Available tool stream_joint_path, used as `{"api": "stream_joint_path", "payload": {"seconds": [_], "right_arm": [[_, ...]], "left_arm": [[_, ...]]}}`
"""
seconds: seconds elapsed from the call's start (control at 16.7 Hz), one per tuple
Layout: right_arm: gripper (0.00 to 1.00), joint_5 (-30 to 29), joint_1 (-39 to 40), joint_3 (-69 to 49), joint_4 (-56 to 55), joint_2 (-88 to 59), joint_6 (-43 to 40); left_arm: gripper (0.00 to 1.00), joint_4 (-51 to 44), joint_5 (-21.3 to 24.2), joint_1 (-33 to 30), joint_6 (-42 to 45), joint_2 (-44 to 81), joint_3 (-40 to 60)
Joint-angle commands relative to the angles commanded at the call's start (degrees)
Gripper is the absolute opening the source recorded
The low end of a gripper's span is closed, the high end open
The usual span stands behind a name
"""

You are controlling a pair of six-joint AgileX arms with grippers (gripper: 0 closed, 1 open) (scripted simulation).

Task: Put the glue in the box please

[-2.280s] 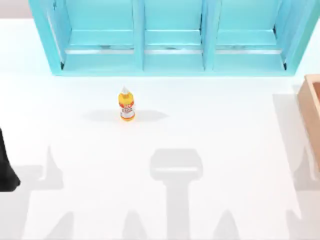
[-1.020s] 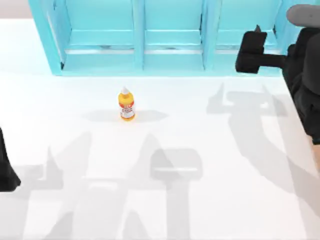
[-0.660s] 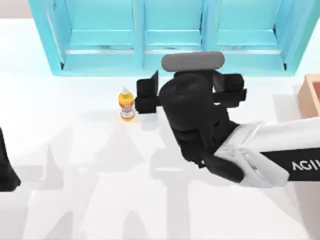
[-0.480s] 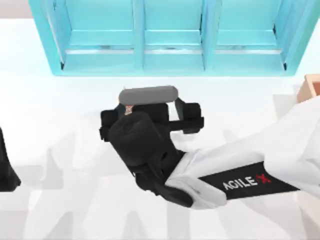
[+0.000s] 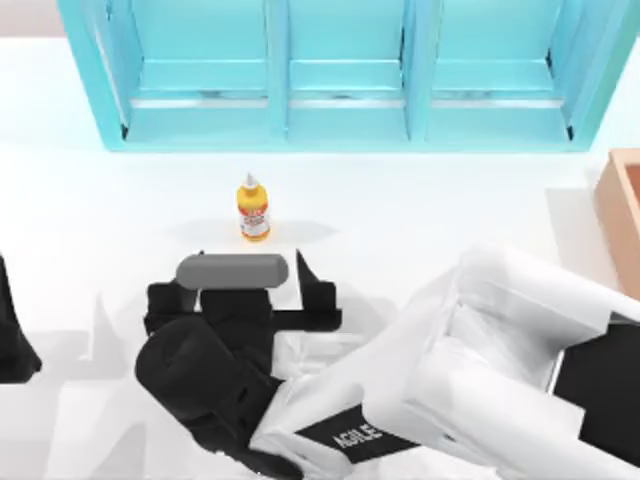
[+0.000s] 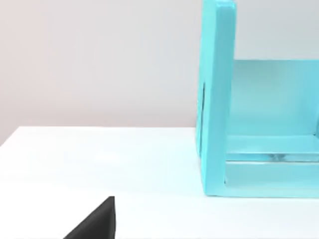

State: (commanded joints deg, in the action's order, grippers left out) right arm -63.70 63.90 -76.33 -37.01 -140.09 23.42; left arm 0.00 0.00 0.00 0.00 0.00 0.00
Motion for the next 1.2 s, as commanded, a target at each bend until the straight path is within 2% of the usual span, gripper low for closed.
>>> {"api": "stream_joint_path", "payload": {"seconds": [0.42,0.96,1.2], "right_arm": [[1.00,0.55,-0.67,-0.68,-0.03,-0.41,-0.47],[1.00,8.91,-9.84,-15.66,-1.64,-10.70,-7.63],[1.00,9.40,-10.37,-16.37,-1.69,-11.20,-7.94]], "left_arm": [[1.00,0.00,0.00,0.00,0.00,0.00,0.00],[1.00,0.00,0.00,0.00,0.00,0.00,0.00],[1.00,0.00,0.00,0.00,0.00,0.00,0.00]]}}
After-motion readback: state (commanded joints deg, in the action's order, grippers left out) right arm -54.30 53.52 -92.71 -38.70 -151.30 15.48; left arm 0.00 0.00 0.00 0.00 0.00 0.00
